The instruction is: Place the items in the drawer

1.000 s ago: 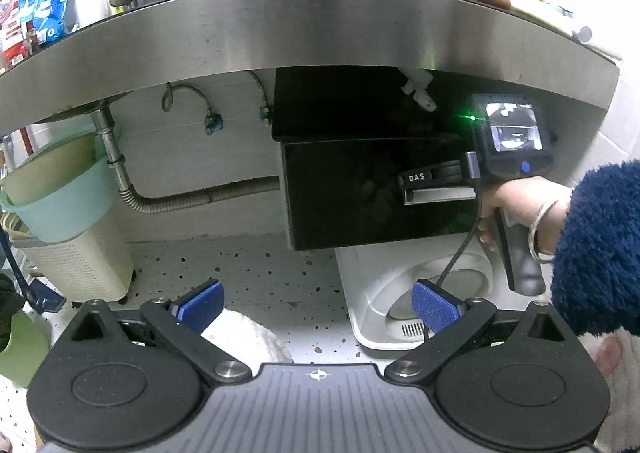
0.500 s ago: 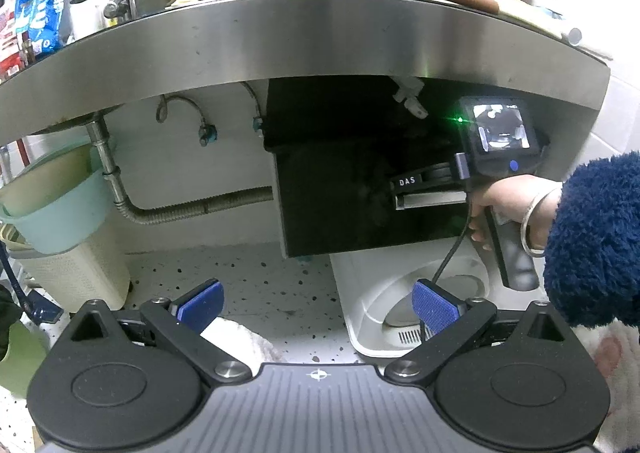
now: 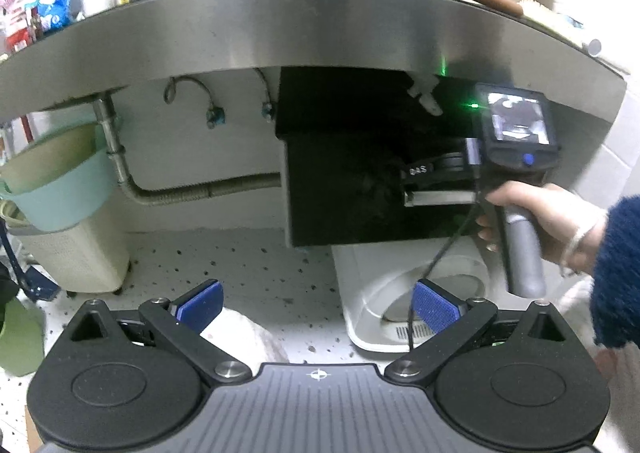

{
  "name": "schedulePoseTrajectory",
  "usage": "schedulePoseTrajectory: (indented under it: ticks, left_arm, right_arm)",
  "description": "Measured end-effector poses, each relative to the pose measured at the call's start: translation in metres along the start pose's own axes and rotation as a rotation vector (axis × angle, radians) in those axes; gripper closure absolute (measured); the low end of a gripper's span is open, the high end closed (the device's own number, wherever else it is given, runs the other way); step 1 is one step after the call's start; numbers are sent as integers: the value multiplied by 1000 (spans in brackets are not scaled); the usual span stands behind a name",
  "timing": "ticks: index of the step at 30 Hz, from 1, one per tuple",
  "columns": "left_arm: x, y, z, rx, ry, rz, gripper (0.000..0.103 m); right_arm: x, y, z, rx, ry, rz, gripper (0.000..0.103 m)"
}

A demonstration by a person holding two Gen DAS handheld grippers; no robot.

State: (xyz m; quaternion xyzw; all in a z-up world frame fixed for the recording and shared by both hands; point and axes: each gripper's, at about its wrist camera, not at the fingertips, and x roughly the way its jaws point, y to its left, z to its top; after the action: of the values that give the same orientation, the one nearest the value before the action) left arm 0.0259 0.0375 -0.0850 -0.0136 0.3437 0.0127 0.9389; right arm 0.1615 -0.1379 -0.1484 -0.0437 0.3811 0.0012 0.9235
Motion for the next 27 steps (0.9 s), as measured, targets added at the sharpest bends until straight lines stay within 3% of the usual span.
schedulePoseTrajectory:
  ticks: [2,9,17,22,27]
  left_arm:
    - [0,1,2,-3,-4,4,1]
    - [2,4,12,-27,21,3,1]
    - [-7,-5,22,45,-11,83,1]
    - [-11,-7,28,32,39,31,1]
    - [-21,-10,31,27,45,38,1]
  right_arm:
    - [-6,0,-1,-34,28,24,0]
    - [-49,9,-17,-214,-5,-16,0]
    - [-113,1,-29,-198,-7,51,0]
    - [-160,-7,-36,-177,-43,92,0]
    - [-199,-17,-44,-136,-56,112,0]
